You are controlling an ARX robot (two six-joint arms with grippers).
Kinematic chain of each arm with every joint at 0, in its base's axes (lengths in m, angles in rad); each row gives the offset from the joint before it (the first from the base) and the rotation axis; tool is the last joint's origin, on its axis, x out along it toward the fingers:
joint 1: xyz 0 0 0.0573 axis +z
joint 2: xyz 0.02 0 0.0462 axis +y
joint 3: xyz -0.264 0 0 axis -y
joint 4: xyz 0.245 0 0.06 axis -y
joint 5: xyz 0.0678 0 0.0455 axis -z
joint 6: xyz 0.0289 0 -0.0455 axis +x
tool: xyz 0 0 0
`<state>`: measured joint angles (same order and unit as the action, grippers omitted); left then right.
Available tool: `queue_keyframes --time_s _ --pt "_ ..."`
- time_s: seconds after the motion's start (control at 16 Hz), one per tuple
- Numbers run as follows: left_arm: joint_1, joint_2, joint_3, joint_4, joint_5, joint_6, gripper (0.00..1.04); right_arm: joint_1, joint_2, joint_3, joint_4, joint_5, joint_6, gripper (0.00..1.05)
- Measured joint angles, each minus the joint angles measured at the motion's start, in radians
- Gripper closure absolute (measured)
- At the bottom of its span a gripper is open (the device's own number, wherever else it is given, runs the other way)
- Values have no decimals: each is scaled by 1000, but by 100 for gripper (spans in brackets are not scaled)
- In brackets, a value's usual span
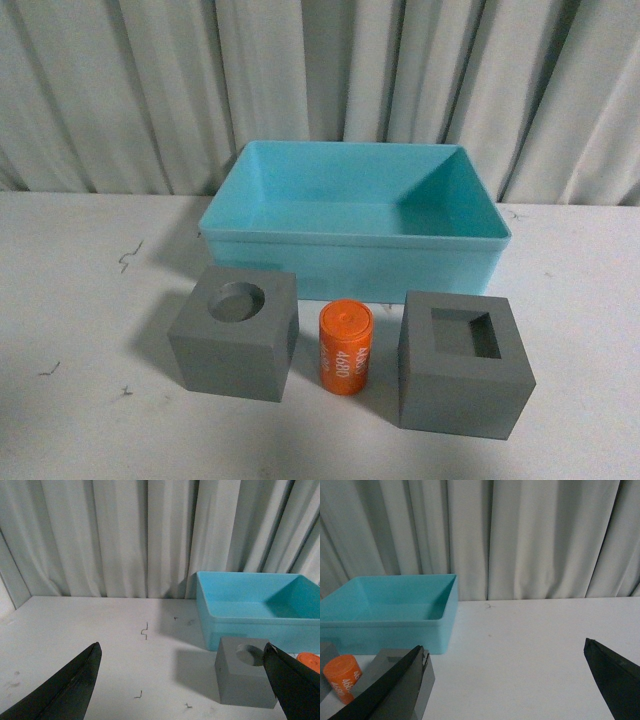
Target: Place gray and orange parts in blue box
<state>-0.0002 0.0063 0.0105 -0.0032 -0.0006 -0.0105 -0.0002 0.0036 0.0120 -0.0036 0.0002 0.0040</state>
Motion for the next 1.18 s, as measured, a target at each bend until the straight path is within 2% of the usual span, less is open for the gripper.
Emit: queue_keyframes --time_s 0.25,0.31,0.37,0.5,0.56,0.62,0.69,0.75,0.94,1.18 --pt "0 0 0 0 0 0 7 0 0 0 0 0 0 6" --pt "0 0 0 0 0 0 7 17 26 29 -105 56 28 6" --pt "0 0 0 0 -2 0 7 68 228 121 -237 186 115 6" --pt "0 0 0 0 -1 0 7 -30 545 232 -64 176 152 6" --pt "1 0 0 -1 0 0 7 -90 704 310 67 122 136 6" --pt "1 0 0 -1 0 0 7 -95 910 425 204 39 86 6" --pt "1 0 0 0 0 0 7 -53 1080 505 263 -32 40 6" --pt "1 0 0 0 0 0 7 -11 1220 550 312 -37 22 6" --pt "1 0 0 -1 0 0 7 162 1555 662 380 14 56 6" --pt "1 0 0 0 0 0 7 349 1700 688 372 79 164 6"
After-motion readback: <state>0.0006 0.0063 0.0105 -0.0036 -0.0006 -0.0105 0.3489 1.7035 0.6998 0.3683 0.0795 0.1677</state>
